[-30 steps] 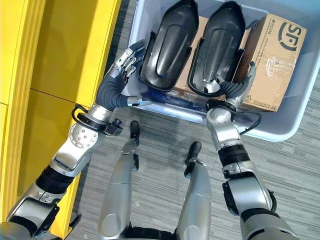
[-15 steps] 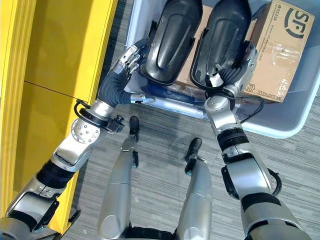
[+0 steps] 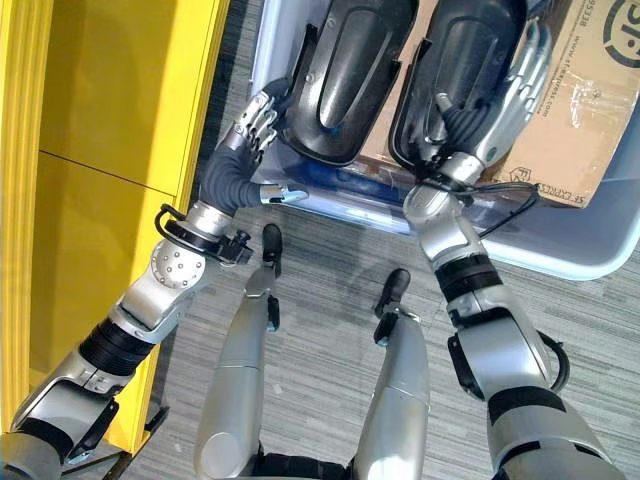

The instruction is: Move parts from the plastic box to the shelf.

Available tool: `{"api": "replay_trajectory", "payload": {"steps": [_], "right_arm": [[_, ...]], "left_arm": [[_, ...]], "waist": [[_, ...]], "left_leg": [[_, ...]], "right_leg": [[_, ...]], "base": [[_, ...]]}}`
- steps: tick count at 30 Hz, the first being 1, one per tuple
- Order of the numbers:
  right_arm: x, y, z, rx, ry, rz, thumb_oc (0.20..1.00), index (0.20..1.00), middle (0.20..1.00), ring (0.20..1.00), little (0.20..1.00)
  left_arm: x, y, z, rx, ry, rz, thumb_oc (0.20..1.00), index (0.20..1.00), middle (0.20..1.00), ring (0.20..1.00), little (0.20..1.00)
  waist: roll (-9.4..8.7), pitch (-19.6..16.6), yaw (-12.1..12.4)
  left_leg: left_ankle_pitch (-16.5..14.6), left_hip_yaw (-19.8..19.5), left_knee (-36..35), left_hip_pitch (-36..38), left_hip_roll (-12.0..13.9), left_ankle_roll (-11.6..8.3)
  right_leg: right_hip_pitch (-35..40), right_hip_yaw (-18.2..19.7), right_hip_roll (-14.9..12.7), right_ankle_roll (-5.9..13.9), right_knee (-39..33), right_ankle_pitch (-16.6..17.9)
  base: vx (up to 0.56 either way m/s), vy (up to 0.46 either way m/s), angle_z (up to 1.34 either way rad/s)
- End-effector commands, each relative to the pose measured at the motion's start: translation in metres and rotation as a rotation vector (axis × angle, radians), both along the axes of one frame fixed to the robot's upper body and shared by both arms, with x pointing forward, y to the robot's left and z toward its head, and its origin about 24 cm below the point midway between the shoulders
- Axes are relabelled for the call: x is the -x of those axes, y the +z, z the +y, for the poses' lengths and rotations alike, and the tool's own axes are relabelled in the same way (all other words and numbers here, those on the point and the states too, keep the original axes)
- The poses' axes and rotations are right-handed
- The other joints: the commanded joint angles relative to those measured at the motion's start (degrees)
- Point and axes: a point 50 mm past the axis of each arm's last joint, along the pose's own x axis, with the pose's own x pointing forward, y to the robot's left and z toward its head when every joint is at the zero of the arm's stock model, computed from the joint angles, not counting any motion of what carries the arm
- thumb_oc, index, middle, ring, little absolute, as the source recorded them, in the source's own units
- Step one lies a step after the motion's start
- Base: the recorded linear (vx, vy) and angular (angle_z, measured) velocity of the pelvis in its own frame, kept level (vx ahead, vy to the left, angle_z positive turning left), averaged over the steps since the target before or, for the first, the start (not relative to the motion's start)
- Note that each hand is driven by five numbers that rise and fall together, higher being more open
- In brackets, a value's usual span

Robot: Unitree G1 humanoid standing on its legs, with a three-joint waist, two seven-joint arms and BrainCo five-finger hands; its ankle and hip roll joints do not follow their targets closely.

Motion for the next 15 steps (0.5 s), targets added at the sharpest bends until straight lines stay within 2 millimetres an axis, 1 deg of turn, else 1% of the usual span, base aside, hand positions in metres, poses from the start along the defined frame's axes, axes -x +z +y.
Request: {"api": "replay_trajectory", "payload": {"steps": [1,3,8,9,13,14,15], "right_arm": [[0.006,0.016,-0.012,0.16,-0.118,-0.1,1.0,1.0,1.0,1.0,1.0],[0.008,0.018,-0.006,0.245,-0.119,-0.119,1.0,1.0,1.0,1.0,1.0],[0.005,0.016,-0.002,0.315,-0.106,-0.087,1.0,1.0,1.0,1.0,1.0],[0.002,0.011,-0.004,0.257,-0.086,-0.031,1.0,1.0,1.0,1.0,1.0],[-0.003,0.002,-0.014,0.124,-0.083,0.023,1.0,1.0,1.0,1.0,1.0],[-0.008,-0.008,-0.02,-0.007,-0.033,0.086,1.0,1.0,1.0,1.0,1.0],[-0.01,-0.01,-0.021,-0.083,-0.013,0.105,1.0,1.0,1.0,1.0,1.0]], "left_arm": [[0.01,0.013,-0.007,0.053,-0.042,-0.119,1.0,1.0,1.0,1.0,1.0],[0.009,0.013,-0.007,0.055,-0.039,-0.119,1.0,1.0,1.0,1.0,1.0],[0.007,0.014,-0.004,0.045,-0.043,-0.114,1.0,1.0,1.0,1.0,1.0],[0.006,0.013,-0.004,0.032,-0.046,-0.11,1.0,1.0,1.0,1.0,1.0],[0.005,0.013,-0.004,0.019,-0.046,-0.109,1.0,1.0,1.0,1.0,1.0],[0.004,0.014,-0.005,0.011,-0.046,-0.115,1.0,1.0,1.0,1.0,1.0],[0.004,0.014,-0.006,0.011,-0.047,-0.114,1.0,1.0,1.0,1.0,1.0]], "waist": [[1.85,-2.3,0.5],[1.75,-2.3,0.3],[1.58,-2.3,0.4],[1.5,-2.3,0.5],[1.55,-2.3,0.5],[1.65,-2.3,0.6],[1.77,-2.3,0.7]], "left_leg": [[-3.9,4.8,-2.1,2.1,-3.7,3.51],[-3.9,5.0,-2.0,2.2,-3.6,3.33],[-4.0,5.1,-1.7,2.3,-3.5,3.25],[-4.1,5.1,-1.6,2.2,-3.4,3.22],[-4.4,5.1,-1.2,1.6,-3.2,3.29],[-4.5,4.9,-1.2,1.2,-3.3,3.35],[-4.6,4.9,-1.1,1.0,-3.2,3.34]], "right_leg": [[0.6,-2.0,5.2,-0.65,1.0,2.2],[0.6,-1.9,5.2,-0.66,0.6,2.3],[0.9,-2.0,5.0,-0.61,0.5,2.4],[0.8,-2.0,5.0,-0.66,0.7,2.3],[0.3,-2.2,4.9,-0.7,1.0,2.3],[-0.2,-2.3,4.8,-0.71,1.2,2.2],[-0.3,-2.3,4.8,-0.76,1.3,2.1]], "base": [[0.0,0.0,0.0],[0.0,0.0,0.0],[0.0,-0.003,-0.01],[0.02,-0.037,0.0],[0.0,-0.02,0.0],[0.0,-0.039,0.01],[0.01,-0.045,-0.01]]}}
